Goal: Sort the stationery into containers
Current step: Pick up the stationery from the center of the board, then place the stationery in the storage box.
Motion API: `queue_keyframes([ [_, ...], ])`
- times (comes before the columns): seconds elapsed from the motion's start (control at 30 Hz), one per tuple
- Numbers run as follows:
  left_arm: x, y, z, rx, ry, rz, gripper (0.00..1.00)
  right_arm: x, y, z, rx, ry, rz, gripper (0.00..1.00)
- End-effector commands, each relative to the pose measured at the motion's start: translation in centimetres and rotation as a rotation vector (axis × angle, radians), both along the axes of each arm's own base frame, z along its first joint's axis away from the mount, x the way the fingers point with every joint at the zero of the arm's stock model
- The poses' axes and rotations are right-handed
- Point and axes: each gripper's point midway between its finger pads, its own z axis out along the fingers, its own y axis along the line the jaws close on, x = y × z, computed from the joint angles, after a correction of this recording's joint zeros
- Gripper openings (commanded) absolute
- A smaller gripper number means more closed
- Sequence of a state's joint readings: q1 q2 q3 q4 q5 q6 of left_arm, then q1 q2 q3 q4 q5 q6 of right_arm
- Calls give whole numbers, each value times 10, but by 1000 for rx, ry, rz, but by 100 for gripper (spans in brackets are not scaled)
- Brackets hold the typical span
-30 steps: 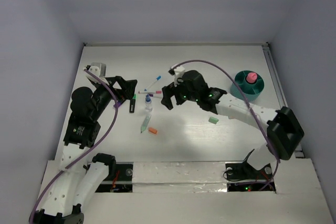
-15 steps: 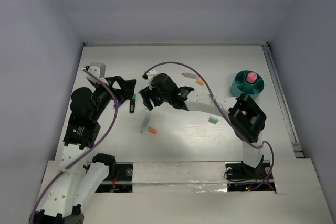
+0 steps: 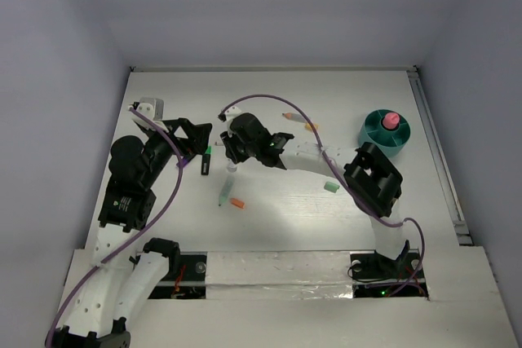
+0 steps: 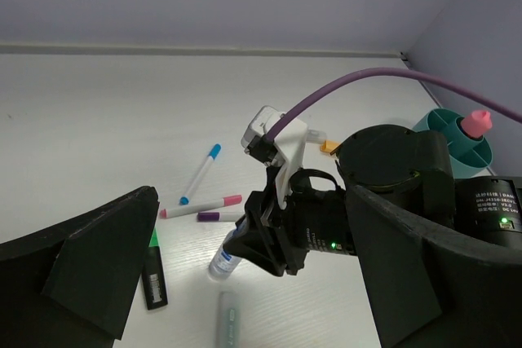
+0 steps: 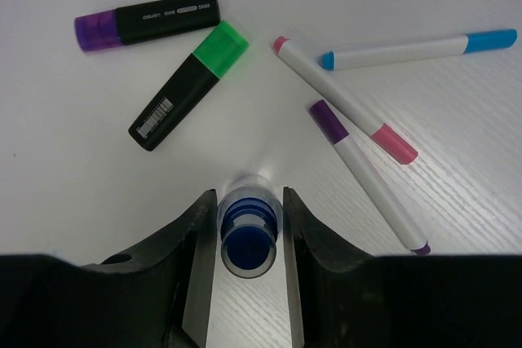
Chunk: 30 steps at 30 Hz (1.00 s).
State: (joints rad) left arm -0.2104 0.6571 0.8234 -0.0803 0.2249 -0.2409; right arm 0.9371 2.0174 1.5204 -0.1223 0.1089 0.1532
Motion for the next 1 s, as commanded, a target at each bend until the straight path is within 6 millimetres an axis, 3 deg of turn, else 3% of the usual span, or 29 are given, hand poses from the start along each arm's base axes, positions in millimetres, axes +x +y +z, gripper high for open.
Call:
queue_keyframes([
  [0.0,-2,-1,5,-8,-31,-6,99,8,14,25,62,-41,-10,25],
  [0.13,-2,-1,6,-10,-33,-8,99,9,10,46,101,-62,-34,4],
  [0.23,-3,-1,7,-11,-36,-6,99,11,-2,94,182,-135,-87,0],
  [0.33,-3,-1,6,-10,-33,-6,99,11,-28,143,248,-224,-169,0],
  [0.43,-3,-1,6,-10,-32,-8,99,24,-83,174,265,-292,-319,0],
  [0.47,-3,-2,6,-12,-33,-9,99,39,-116,175,246,-304,-406,0],
  [0.53,-4,-3,8,-16,-37,-16,99,49,-160,177,248,-289,-512,0],
  [0.57,-5,-3,8,-16,-39,-20,99,46,-195,175,227,-287,-584,0],
  [0.6,-5,-3,9,-17,-43,-20,99,58,-238,173,223,-288,-699,0],
  [0.63,-6,-3,10,-18,-45,-22,99,58,-264,170,220,-286,-767,0],
  [0.7,-8,-4,13,-21,-55,-26,99,48,-335,167,197,-308,-943,0],
  [0.83,-11,-6,15,-26,-59,-36,99,29,-416,166,156,-349,-1135,0],
  [0.97,-13,-8,16,-22,-63,-42,99,18,-454,153,97,-317,-1228,0],
])
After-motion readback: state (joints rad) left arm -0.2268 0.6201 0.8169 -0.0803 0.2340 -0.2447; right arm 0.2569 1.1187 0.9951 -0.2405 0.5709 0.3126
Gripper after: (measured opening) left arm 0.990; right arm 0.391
